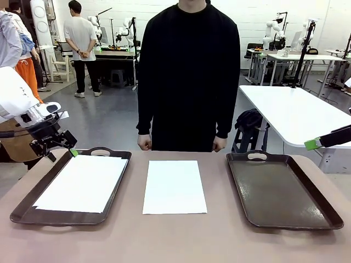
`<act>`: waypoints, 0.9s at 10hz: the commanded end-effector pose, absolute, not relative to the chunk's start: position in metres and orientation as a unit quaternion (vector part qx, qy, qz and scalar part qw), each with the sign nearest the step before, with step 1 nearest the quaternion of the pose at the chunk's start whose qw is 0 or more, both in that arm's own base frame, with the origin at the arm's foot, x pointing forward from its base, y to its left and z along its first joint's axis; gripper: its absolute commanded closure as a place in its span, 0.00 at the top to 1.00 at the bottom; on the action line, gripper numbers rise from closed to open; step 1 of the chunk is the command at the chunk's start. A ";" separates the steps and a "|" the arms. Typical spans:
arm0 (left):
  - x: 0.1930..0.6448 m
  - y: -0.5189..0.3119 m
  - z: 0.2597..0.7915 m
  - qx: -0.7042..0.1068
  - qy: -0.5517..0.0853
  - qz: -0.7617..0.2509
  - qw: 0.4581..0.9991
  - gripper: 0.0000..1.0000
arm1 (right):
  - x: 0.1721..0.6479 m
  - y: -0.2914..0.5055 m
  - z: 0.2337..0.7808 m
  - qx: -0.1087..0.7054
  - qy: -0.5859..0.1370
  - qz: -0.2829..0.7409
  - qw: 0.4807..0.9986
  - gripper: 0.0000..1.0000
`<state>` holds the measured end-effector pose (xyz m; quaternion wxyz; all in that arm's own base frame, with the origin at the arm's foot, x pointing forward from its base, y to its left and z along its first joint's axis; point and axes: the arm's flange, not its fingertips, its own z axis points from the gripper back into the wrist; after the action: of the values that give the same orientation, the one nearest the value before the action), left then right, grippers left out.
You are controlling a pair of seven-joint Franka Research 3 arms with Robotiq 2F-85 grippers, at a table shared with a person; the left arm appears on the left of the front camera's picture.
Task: Sort the A4 documents.
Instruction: Receive the A4 Paper.
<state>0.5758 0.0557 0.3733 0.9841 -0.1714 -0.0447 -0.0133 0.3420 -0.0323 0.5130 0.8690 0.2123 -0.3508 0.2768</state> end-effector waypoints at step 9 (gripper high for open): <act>0.494 -0.005 0.478 -0.110 -0.234 -0.230 0.938 1.00 | 0.344 -0.031 0.511 0.224 -0.351 0.279 0.865 1.00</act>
<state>0.5254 -0.0123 0.4857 0.9542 -0.0959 -0.2006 -0.2001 0.3421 -0.0324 0.5129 0.8692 0.2122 -0.3507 0.2767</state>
